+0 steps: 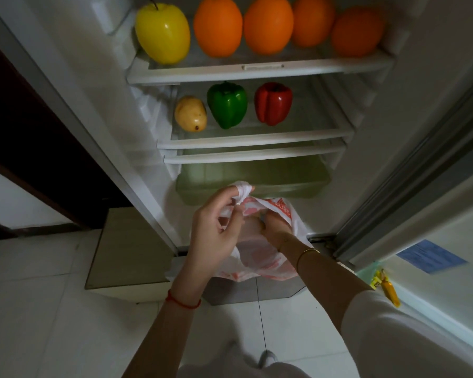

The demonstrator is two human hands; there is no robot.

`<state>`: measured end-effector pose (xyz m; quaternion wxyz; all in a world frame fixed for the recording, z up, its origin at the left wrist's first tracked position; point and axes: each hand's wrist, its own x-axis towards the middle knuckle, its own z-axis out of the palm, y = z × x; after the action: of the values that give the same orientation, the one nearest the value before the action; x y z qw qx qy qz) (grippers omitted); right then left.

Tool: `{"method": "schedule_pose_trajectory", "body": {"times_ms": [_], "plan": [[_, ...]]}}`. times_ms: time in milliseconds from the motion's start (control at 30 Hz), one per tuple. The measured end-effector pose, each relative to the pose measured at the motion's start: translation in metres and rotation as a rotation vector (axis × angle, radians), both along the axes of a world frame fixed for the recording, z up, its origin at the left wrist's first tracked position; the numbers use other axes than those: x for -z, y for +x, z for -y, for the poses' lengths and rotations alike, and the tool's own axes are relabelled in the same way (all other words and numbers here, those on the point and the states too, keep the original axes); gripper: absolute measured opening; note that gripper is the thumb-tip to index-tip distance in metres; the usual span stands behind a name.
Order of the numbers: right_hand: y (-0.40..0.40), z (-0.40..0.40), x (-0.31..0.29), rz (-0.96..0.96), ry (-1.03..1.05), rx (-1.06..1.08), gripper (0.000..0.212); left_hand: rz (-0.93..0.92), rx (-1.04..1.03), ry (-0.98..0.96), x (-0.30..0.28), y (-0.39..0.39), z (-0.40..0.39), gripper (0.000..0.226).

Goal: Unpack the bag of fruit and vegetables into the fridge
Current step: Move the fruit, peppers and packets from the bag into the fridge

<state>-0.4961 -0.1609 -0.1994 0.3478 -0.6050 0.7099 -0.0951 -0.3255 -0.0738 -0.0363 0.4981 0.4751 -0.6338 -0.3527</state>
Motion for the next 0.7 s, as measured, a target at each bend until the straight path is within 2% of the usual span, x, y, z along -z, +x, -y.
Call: {"method": "schedule_pose_trajectory", "body": {"times_ms": [200, 367, 433, 533, 700], "plan": [[0.004, -0.004, -0.001, -0.045, 0.008, -0.093, 0.035, 0.034, -0.003, -0.063, 0.004, 0.001, 0.001, 0.037], [0.009, -0.01, -0.035, -0.005, -0.077, -0.092, 0.012, 0.031, -0.012, -0.065, 0.004, -0.002, 0.004, 0.039], [0.009, -0.018, -0.051, -0.007, -0.102, -0.086, 0.016, 0.031, -0.013, -0.069, 0.006, -0.004, 0.003, 0.036], [0.002, -0.038, -0.076, 0.111, -0.069, -0.08, 0.022, 0.013, -0.001, -0.053, 0.007, -0.009, 0.001, 0.03], [-0.038, -0.08, -0.114, 0.059, -0.042, -0.073, 0.023, 0.028, 0.047, -0.043, 0.011, -0.015, -0.004, 0.027]]}}
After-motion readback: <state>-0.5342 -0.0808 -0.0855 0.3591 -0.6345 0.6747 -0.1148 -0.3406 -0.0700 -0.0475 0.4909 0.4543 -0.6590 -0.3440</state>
